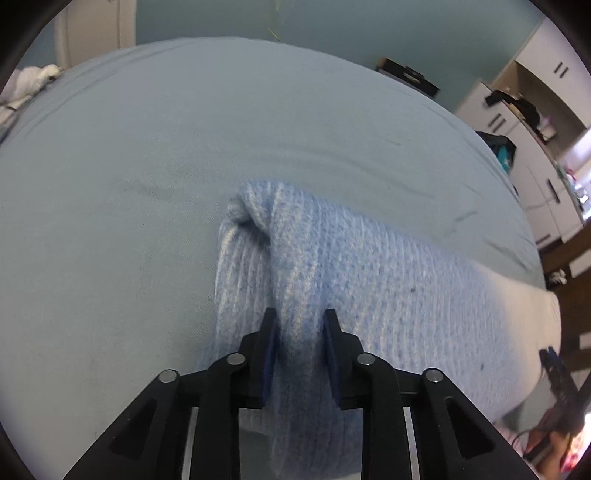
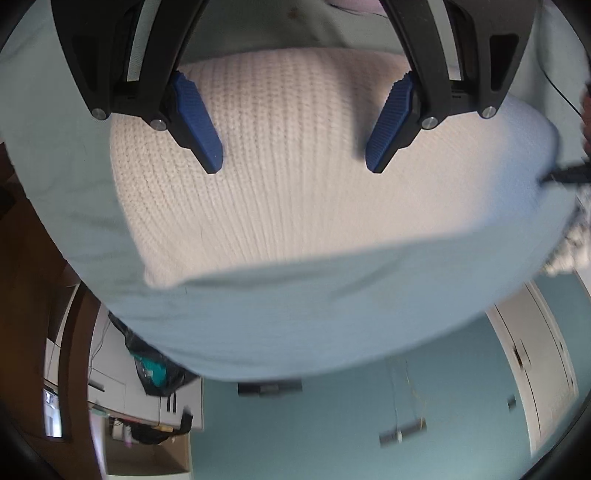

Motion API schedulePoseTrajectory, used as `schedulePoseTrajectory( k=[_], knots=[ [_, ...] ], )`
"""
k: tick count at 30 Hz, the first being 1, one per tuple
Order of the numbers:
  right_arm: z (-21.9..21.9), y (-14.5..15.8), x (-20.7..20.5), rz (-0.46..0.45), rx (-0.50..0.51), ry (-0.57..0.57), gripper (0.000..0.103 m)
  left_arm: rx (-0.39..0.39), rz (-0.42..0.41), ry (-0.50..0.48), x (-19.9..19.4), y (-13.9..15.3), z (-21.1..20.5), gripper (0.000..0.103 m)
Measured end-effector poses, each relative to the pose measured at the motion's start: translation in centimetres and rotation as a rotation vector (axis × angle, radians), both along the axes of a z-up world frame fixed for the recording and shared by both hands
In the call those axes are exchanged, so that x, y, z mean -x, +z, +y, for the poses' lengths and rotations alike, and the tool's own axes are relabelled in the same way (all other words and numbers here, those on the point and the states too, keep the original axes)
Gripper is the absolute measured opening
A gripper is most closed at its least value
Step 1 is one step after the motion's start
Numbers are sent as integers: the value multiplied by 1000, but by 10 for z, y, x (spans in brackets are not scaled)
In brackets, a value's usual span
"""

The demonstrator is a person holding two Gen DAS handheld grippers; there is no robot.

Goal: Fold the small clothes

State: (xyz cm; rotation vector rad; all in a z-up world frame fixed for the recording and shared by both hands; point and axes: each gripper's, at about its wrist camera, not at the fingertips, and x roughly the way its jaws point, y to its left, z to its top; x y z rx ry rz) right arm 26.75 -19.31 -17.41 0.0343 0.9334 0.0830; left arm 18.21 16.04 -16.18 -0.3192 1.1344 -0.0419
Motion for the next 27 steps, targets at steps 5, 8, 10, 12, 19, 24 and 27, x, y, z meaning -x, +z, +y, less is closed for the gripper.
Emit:
schedulePoseTrajectory(
  k=[5,8,10,12,19,24,27],
  knots=[
    [-2,-7,-4,-6,6,16,87,-127,-148,1,27,62,-20,88],
    [4,-8,-3,-11,49,20,88,-218,-282,-18,34,90,-48,103],
    [5,-7,-1,-15,52,19,89,-262,-277,-75,31,84,-72,103],
    [2,-6,0,-18,39,18,89,-297,-217,-117,26,64,-95,103],
    [7,-4,4,-28,52,22,89,-411,-206,-186,39,-10,-130,103],
    [24,25,6,-45,111,13,89,-439,-202,-167,38,-18,-134,103],
    [43,38,16,-92,56,97,89,-445,-209,-156,40,-20,-139,103]
  ],
)
